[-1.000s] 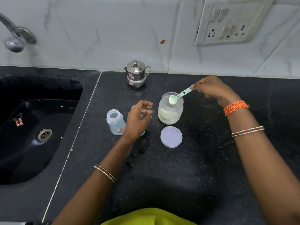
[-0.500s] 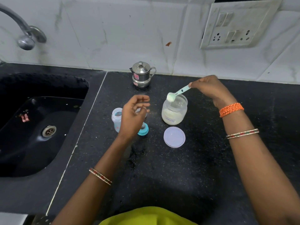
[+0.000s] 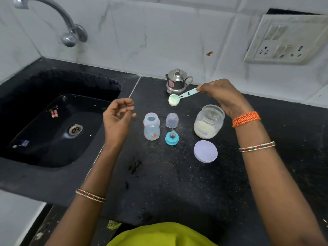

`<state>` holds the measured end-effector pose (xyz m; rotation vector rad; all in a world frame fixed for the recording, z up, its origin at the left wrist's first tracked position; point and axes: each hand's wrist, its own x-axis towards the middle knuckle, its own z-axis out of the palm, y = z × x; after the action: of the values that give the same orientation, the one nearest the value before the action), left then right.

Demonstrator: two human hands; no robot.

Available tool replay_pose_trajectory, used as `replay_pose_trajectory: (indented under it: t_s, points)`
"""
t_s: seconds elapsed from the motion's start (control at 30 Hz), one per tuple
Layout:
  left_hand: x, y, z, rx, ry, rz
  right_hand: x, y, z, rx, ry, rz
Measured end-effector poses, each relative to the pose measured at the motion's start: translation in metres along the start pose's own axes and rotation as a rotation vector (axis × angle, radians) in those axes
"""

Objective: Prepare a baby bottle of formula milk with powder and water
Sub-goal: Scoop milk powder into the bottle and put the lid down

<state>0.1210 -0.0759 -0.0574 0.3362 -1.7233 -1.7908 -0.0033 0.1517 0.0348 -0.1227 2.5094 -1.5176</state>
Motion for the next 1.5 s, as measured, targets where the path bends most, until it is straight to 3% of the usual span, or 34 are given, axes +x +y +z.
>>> replay_pose_trajectory:
  t_s: [0.27,0.53,0.73,0.93,1.5]
  points:
    - [-0.012,-0.022,-0.018,0.159,-0.094,-0.064,-0.006,-0.004,0.059,-0.091,-0.128,-0.09]
    - [-0.014,-0.037,-0.021,0.214,-0.137,-0.09,-0.006,0.004,0.073,-0.282,-0.004,-0.164]
    - [-0.014,-0.053,-0.009,0.295,-0.297,-0.192,-0.023,0.005,0.089,-0.519,0.173,-0.494]
    - [-0.01,-0.063,0.013,0.366,-0.388,-0.113,-0.048,0.022,0.104,-0.799,0.199,-0.818]
    - [-0.011,-0.078,0.016,0.23,-0.275,-0.114,-0.065,0.053,0.117,-0.744,0.232,-1.009]
